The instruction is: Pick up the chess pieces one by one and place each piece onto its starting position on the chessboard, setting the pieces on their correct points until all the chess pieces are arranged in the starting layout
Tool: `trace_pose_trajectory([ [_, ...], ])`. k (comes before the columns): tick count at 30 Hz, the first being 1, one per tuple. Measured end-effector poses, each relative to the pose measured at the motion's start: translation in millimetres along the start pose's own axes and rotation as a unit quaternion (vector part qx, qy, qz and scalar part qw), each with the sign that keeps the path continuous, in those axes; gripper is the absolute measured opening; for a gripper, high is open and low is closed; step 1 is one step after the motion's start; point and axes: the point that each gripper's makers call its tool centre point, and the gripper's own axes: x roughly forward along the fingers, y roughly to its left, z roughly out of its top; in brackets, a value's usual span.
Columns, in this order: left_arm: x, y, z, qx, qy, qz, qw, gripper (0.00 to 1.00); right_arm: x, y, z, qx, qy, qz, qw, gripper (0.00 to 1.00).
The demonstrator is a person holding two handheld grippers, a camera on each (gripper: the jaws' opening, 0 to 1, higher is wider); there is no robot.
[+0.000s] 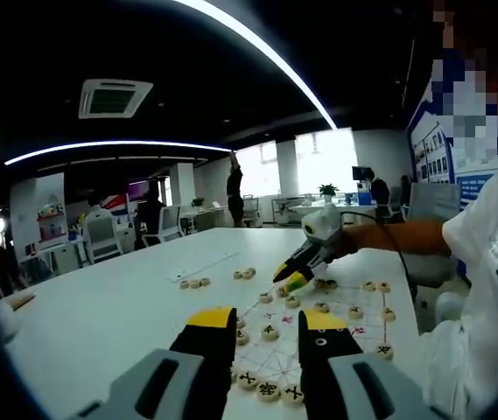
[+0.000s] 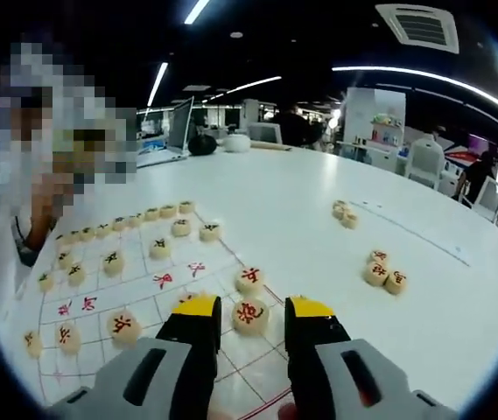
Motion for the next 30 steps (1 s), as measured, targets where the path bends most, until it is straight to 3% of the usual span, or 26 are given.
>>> trace_pose_trajectory([
  [6, -1, 0.0, 1.2, 0.002, -0.001, 0.000, 1.0000, 0.30, -14, -38, 9.2, 0.063, -0.034, -0.084, 0.9939, 0.32],
  [10, -1, 0.2, 1.7, 0.002, -0.002, 0.000, 1.0000, 0.30, -17, -57, 5.6, 0.078, -0.031, -0.118, 0.9895, 0.37],
  [21, -2, 0.1, 1.6, 0.003, -0.001, 0.000, 1.0000, 0.30, 18, -80, -7.6, 0.086, 0.012, -0.140, 0.9864, 0.37],
  [30, -4, 3.7, 3.5, 0.002, -0.006, 0.006, 1.0000, 0.30, 33, -106, -11.8, 0.095, 0.027, -0.171, 0.9803, 0.36],
])
